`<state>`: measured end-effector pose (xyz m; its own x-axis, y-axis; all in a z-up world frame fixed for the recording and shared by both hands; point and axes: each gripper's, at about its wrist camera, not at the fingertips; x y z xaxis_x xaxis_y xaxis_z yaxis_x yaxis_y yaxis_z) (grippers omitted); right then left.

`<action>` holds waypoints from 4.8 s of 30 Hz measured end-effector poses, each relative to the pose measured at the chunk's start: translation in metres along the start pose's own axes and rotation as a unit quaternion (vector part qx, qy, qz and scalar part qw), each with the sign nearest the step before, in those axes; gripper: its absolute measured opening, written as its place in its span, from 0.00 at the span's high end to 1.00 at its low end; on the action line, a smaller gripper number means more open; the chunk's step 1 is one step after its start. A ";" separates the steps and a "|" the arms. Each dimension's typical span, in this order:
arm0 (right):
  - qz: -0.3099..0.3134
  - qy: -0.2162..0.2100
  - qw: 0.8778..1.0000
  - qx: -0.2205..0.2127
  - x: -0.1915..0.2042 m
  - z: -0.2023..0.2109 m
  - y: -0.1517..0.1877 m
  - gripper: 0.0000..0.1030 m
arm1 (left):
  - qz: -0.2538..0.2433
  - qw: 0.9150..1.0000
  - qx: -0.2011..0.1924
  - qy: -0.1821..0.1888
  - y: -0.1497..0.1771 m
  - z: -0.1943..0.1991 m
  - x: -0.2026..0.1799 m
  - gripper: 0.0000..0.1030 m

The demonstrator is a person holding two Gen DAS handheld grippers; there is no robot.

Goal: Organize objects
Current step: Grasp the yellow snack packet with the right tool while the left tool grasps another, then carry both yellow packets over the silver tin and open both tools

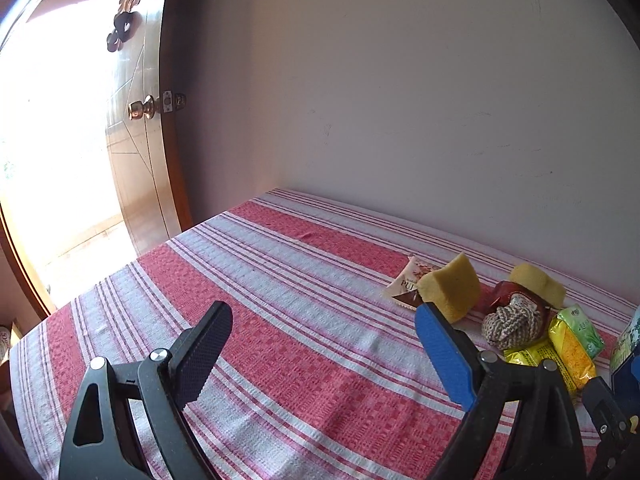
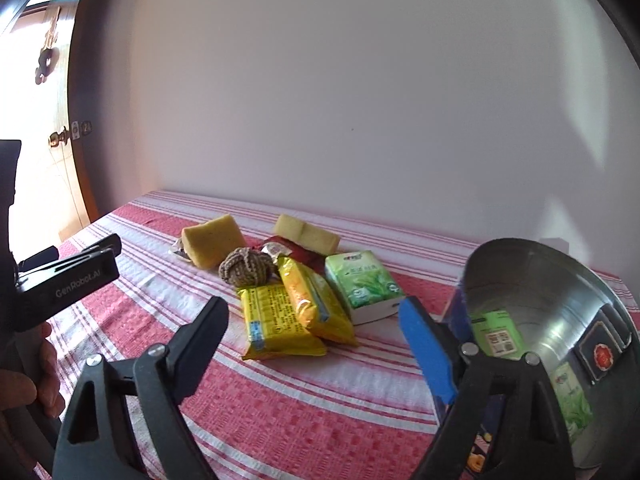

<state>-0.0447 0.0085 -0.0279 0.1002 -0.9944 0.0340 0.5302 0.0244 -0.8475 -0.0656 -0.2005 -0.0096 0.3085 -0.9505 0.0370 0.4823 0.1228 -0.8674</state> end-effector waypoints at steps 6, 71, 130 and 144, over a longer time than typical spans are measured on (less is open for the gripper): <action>-0.029 -0.002 0.998 0.053 -0.003 -0.034 -0.007 0.19 | -0.010 1.000 0.012 -0.001 -0.002 -0.008 0.001 0.09; -0.031 0.015 0.997 -0.070 -0.073 0.067 0.001 0.82 | -0.043 0.974 0.166 0.145 0.032 -0.011 -0.150 0.48; -0.063 0.167 0.975 -0.134 -0.207 0.148 0.026 0.82 | -0.137 0.966 -0.080 0.205 0.036 0.178 -0.255 0.48; -0.049 0.183 0.977 -0.094 -0.222 0.122 0.025 0.82 | -0.149 0.960 -0.056 0.232 0.037 0.160 -0.294 0.48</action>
<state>0.0485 0.2425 0.0081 -0.2688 -0.9623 -0.0428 0.3554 -0.0578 -0.9329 -0.0073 0.1295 0.0273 -0.2398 -0.9667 0.0894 0.3939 -0.1811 -0.9012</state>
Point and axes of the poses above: each gripper's, at about its wrist camera, not at the fingertips, and z roughly against the way its jaws point, x to its left, y to its underside, and after that the axes turned 4 degrees about -z, right-handed
